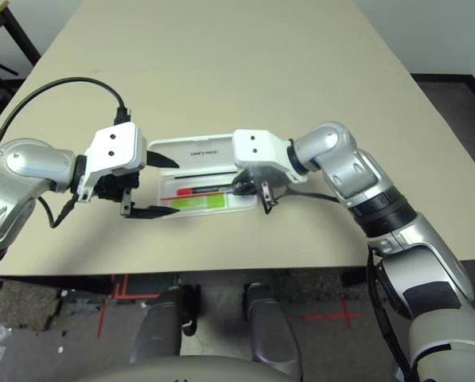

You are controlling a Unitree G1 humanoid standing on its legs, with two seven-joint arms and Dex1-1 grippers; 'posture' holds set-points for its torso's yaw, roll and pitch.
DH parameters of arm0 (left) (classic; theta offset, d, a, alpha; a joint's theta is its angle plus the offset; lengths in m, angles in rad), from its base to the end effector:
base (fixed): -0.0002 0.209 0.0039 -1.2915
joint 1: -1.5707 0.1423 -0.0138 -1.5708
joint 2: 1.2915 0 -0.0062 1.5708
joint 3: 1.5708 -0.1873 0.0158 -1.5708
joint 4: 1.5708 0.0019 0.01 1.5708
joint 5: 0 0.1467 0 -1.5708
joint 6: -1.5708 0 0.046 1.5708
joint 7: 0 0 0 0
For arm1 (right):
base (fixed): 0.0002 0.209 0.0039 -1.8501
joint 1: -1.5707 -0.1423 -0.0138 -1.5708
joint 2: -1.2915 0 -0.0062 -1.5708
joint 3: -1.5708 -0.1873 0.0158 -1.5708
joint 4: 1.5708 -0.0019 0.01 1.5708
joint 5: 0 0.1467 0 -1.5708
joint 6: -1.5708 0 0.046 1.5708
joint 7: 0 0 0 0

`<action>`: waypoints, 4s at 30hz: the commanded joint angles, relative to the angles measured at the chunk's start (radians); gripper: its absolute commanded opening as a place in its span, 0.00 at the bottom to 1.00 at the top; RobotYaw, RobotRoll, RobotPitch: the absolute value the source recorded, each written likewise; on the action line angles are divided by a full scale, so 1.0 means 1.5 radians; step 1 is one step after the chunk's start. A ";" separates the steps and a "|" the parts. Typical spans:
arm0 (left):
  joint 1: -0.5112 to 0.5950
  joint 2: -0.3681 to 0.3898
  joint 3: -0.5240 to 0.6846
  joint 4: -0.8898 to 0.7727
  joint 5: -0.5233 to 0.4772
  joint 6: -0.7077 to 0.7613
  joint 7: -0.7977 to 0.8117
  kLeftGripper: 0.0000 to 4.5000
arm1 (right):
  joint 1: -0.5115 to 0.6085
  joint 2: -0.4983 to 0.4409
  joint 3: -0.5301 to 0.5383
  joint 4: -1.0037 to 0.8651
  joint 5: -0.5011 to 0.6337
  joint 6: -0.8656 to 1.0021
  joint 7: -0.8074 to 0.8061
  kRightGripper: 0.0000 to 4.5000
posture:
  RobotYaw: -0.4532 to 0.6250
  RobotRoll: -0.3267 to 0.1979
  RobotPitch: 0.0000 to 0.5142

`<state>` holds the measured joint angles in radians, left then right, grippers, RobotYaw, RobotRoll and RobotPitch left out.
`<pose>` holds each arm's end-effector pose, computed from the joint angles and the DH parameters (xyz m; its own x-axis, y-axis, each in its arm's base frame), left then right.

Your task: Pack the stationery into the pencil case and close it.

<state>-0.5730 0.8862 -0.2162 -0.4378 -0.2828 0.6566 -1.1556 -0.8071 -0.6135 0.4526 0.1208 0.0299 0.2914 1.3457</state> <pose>0.2490 0.1895 0.2356 0.2968 -0.7715 -0.5628 0.9231 0.0808 0.3760 0.3186 -0.1501 0.2017 0.1048 0.7416 -0.6627 -0.9375 -0.1486 -0.3145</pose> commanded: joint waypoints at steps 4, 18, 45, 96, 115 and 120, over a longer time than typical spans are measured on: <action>0.011 0.010 -0.003 -0.012 0.002 0.003 0.005 1.00 | 0.006 0.007 0.006 0.009 -0.010 -0.030 0.011 0.09 | 0.45 0.62 0.35; 0.008 0.008 -0.008 -0.004 0.011 -0.002 0.008 1.00 | 0.007 0.029 -0.003 0.035 -0.031 -0.063 -0.003 0.48 | 0.45 0.62 0.34; 0.089 0.043 0.065 0.054 0.008 -0.067 0.021 1.00 | 0.101 -0.207 -0.238 0.095 0.143 0.083 0.102 0.99 | 0.41 0.62 0.32; -0.020 -0.221 0.054 0.368 0.111 -0.285 0.121 0.01 | 0.117 -0.184 -0.221 0.082 0.123 0.069 0.068 1.00 | 0.39 0.62 0.28; 0.054 -0.186 -0.061 0.346 0.208 -0.338 0.084 0.01 | 0.118 -0.171 -0.216 0.083 0.109 0.062 0.053 1.00 | 0.39 0.62 0.29; 0.059 -0.174 -0.087 0.356 0.235 -0.350 0.073 0.01 | 0.117 -0.168 -0.214 0.086 0.106 0.060 0.048 1.00 | 0.39 0.62 0.29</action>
<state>-0.5064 0.6083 -0.2966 0.0560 0.0198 0.1229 -1.0256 -0.6365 -0.8703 0.1165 0.2462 0.1950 0.3895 1.4203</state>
